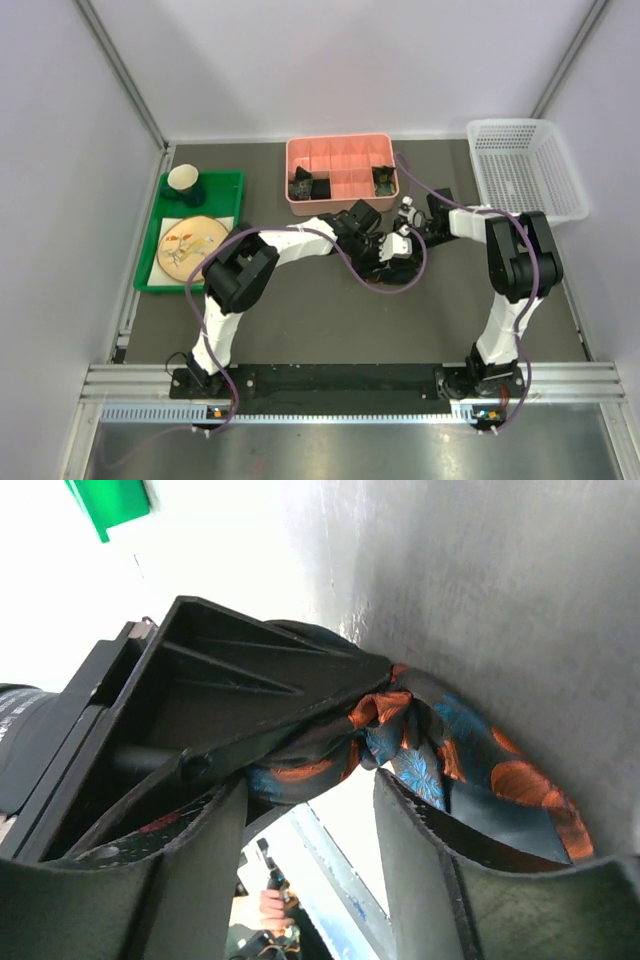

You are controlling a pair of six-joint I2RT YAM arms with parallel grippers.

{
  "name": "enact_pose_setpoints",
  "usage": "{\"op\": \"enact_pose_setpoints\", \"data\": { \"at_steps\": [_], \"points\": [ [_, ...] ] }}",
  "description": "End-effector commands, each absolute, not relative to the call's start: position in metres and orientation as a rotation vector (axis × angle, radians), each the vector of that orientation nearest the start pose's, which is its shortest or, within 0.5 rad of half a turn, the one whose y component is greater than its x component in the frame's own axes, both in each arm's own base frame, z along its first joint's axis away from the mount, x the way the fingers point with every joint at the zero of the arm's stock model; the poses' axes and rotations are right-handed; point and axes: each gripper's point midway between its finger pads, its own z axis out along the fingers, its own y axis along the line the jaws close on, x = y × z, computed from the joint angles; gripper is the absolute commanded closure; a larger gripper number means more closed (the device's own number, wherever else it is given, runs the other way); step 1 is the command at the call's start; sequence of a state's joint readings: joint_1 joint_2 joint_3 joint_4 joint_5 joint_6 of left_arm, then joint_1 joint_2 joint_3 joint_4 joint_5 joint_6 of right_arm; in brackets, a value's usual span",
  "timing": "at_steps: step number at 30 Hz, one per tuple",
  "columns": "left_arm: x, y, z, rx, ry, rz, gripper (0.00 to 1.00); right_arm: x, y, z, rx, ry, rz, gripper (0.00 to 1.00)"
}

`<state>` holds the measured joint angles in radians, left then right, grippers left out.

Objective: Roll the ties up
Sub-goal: Roll the tie at the center of the board.

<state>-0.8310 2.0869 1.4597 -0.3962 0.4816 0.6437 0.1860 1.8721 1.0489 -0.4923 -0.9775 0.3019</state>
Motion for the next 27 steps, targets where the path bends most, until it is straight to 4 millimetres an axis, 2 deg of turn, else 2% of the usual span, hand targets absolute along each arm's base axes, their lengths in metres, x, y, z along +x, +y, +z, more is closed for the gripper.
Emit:
{"op": "enact_pose_setpoints", "data": {
  "at_steps": [1,4,7,10,15,16,17,20,23,27],
  "points": [
    [0.249,-0.347,-0.036,-2.33,-2.319,0.731,0.86,0.284,0.232,0.066,-0.137,2.705,1.566,0.5],
    [0.249,-0.348,-0.036,-2.328,-2.317,0.737,0.85,0.281,0.23,0.052,-0.201,2.757,1.473,0.58],
    [0.247,-0.349,-0.036,-2.332,-2.309,0.755,0.82,0.277,0.22,0.033,-0.209,2.842,1.387,0.71],
    [0.245,-0.348,-0.037,-2.341,-2.298,0.764,0.81,0.277,0.214,0.024,-0.191,2.864,1.35,1.0],
    [0.246,-0.344,-0.036,-2.309,-2.322,0.773,0.71,0.279,0.203,0.011,-0.174,2.898,1.245,1.0],
    [0.248,-0.345,-0.034,-2.312,-2.335,0.785,0.61,0.28,0.2,0.01,-0.173,2.903,1.219,1.0],
    [0.25,-0.347,-0.032,-2.31,-2.349,0.803,0.56,0.281,0.199,0.009,-0.178,2.905,1.2,1.0],
    [0.257,-0.354,-0.019,-2.316,-2.418,0.895,0.39,0.281,0.193,0.004,-0.172,2.92,1.131,1.0],
    [0.265,-0.363,0.0,-2.36,-2.461,0.994,0.29,0.283,0.187,0.001,-0.176,2.924,1.066,1.0],
    [0.272,-0.373,0.033,-2.401,-2.532,1.176,0.23,0.284,0.181,-0.003,-0.165,2.94,0.999,1.0]
  ]
}}
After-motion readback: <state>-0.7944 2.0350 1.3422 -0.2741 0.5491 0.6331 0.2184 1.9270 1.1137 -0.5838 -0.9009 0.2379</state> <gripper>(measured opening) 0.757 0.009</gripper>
